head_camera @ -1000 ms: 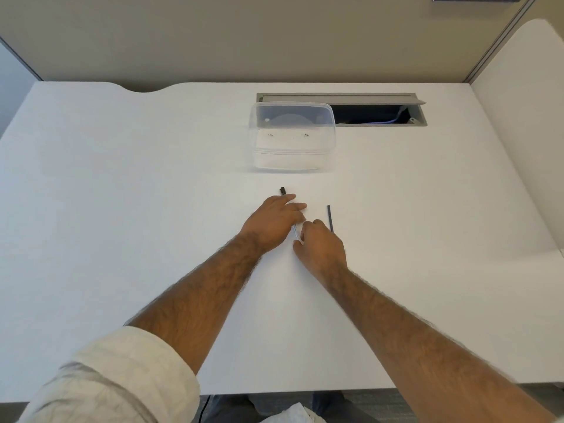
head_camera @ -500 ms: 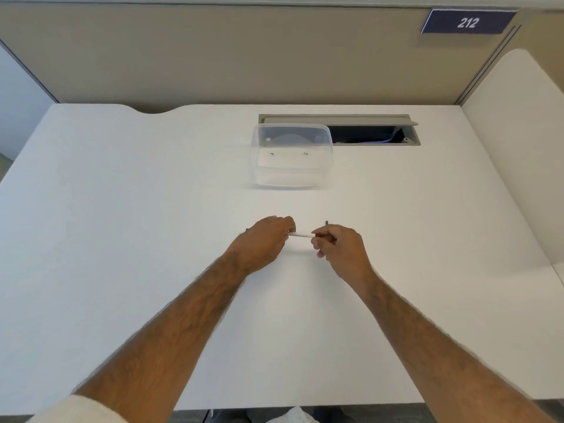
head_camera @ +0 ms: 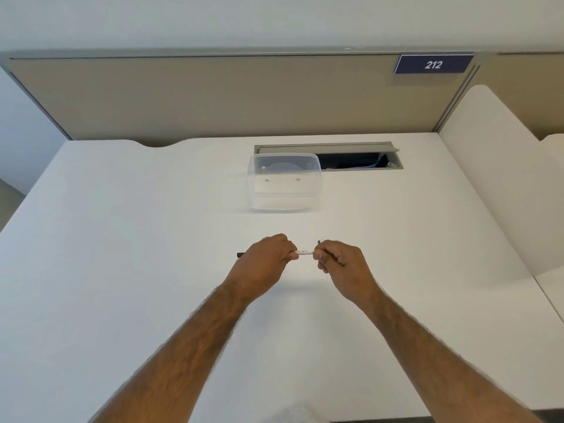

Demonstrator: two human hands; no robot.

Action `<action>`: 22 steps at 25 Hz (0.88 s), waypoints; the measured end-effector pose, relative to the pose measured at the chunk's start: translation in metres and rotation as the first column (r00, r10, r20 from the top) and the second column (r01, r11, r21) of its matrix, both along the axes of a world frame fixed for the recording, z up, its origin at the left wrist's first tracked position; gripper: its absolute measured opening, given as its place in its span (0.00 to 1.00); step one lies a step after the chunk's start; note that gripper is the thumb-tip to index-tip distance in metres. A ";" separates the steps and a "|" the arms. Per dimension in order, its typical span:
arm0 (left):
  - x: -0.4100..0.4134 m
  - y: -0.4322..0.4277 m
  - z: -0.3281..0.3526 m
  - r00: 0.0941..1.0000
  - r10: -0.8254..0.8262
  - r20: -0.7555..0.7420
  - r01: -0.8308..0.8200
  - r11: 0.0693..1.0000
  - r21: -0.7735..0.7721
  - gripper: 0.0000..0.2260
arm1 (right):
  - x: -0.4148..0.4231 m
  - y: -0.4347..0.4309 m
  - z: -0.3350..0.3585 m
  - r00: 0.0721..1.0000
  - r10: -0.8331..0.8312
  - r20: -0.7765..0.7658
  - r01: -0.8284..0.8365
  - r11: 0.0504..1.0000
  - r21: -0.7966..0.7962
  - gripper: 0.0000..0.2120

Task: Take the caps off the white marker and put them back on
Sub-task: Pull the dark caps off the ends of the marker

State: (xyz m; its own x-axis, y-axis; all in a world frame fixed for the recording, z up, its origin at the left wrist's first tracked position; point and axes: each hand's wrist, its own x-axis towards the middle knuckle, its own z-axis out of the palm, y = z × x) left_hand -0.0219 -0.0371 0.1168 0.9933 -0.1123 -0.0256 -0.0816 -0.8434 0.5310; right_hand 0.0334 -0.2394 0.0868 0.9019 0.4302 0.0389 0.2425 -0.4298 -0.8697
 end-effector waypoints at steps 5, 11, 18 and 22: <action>0.001 0.005 0.004 0.996 -0.048 -0.079 0.047 0.999 -0.006 0.13 | -0.001 0.000 0.008 0.995 0.023 0.101 -0.024 1.000 0.000 0.09; 0.012 0.007 0.014 0.997 -0.078 -0.018 0.078 0.996 -0.037 0.09 | -0.002 0.004 0.014 0.998 0.009 0.062 -0.010 1.000 0.021 0.10; 0.012 0.011 0.018 0.989 -0.088 -0.120 0.086 0.996 -0.021 0.13 | -0.003 0.005 0.017 0.996 0.018 0.084 -0.018 1.000 0.003 0.10; 0.013 0.012 0.014 0.996 -0.041 -0.076 0.035 0.997 -0.068 0.09 | -0.003 0.003 0.014 0.999 0.019 0.044 -0.020 0.999 0.036 0.10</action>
